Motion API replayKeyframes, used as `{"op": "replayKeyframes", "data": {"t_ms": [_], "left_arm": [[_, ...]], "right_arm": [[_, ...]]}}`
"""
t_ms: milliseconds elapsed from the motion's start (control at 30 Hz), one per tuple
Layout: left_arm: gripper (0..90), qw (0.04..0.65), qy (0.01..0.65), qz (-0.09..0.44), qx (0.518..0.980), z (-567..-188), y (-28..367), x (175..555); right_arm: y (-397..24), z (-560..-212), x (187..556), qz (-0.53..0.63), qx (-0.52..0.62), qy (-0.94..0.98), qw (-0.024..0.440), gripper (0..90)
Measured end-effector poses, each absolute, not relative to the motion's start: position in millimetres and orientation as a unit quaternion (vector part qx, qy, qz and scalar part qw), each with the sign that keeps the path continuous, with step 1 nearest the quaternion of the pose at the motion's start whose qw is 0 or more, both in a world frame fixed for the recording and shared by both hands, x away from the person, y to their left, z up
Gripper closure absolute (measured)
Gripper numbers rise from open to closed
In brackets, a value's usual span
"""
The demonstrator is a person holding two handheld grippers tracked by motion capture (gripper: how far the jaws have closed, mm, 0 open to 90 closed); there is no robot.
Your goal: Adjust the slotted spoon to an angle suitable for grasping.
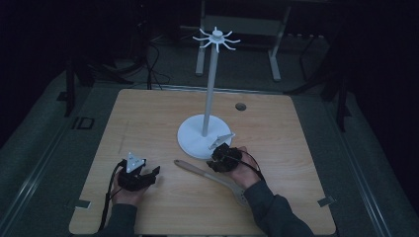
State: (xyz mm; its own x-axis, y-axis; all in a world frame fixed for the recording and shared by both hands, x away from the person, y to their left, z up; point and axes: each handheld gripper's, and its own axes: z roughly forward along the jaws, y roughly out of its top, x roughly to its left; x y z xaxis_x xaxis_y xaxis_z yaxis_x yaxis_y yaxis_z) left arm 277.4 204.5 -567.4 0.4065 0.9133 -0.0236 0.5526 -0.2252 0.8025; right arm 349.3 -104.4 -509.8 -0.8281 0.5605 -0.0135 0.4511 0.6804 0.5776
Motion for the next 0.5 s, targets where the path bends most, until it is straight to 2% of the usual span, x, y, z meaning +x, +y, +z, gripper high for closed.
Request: {"op": "replayKeyframes", "data": {"t_ms": [500], "left_arm": [[37.1,0.385,0.492,0.235,0.745,-567,205,277]], "right_arm": [[-86,-532,346,0.259,0.252,0.931,0.059,60.0]]}}
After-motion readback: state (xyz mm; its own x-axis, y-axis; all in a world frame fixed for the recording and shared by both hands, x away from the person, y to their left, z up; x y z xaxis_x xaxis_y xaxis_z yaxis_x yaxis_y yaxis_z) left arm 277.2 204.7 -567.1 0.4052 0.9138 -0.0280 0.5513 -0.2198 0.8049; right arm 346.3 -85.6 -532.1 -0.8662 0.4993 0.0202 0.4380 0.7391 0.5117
